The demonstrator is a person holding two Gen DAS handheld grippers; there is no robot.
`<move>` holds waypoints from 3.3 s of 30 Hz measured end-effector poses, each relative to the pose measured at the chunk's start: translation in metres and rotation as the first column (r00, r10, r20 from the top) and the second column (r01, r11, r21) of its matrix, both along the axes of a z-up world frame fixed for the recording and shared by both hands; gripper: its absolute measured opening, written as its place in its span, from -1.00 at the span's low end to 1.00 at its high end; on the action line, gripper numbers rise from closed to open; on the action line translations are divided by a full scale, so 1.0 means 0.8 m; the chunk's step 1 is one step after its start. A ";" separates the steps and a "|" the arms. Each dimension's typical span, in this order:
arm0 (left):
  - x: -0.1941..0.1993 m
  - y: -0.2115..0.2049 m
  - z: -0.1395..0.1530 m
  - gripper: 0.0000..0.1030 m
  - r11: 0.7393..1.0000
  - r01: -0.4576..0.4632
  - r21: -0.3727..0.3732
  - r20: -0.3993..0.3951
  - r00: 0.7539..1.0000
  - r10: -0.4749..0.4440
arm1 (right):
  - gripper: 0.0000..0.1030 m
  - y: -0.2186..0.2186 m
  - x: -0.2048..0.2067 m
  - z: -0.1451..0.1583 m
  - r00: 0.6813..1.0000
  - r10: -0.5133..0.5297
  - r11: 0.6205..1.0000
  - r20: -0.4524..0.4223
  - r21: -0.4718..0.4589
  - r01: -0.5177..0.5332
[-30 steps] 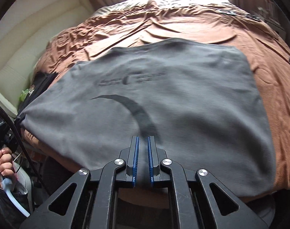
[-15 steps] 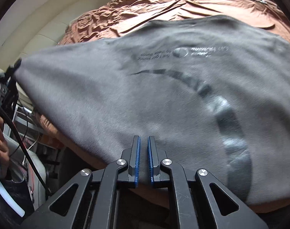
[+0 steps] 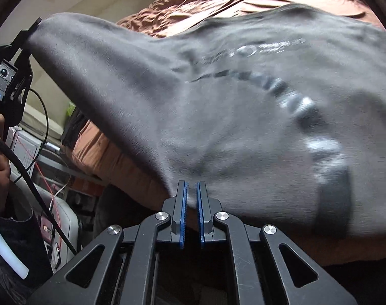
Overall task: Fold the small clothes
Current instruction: 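Fold the lifted shirt over with the left gripper, then open both grippers, then grasp the folded grey shirt edge with both grippers and fold it over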
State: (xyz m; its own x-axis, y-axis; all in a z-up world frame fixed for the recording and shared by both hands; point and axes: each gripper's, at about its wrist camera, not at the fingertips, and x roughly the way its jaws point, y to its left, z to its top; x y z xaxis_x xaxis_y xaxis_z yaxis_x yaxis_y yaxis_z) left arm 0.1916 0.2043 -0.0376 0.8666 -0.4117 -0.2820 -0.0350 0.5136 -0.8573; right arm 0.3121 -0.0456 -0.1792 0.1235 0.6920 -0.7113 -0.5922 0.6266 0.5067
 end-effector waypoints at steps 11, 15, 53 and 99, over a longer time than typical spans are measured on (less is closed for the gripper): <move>0.059 -0.084 0.025 -0.88 0.985 0.164 0.056 -0.003 0.986 -0.164 | -0.03 -0.140 0.016 0.035 0.977 -0.203 0.976 0.067 0.100 0.195; 0.074 -0.114 0.023 -0.88 0.972 0.223 0.070 -0.013 0.975 -0.223 | 0.07 -0.184 0.011 0.043 0.961 -0.259 0.961 0.093 0.120 0.248; 0.133 -0.274 -0.118 0.71 0.895 0.442 0.057 -0.319 0.858 -0.404 | 0.13 -0.285 -0.021 0.037 0.942 -0.331 0.943 0.050 0.037 0.329; 0.149 -0.136 -0.105 -0.83 0.987 0.123 0.106 -0.353 0.932 -0.078 | -0.92 -0.221 0.001 0.049 0.967 -0.187 0.980 0.173 -0.032 0.195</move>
State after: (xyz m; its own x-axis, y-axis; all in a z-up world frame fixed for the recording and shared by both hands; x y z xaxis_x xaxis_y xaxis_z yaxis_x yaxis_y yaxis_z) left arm 0.3109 0.0957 -0.1217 0.6617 -0.4339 -0.6115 -0.2610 0.6313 -0.7303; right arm 0.3127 -0.2225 -0.1397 0.3705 0.6091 -0.7013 -0.5331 0.7577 0.3764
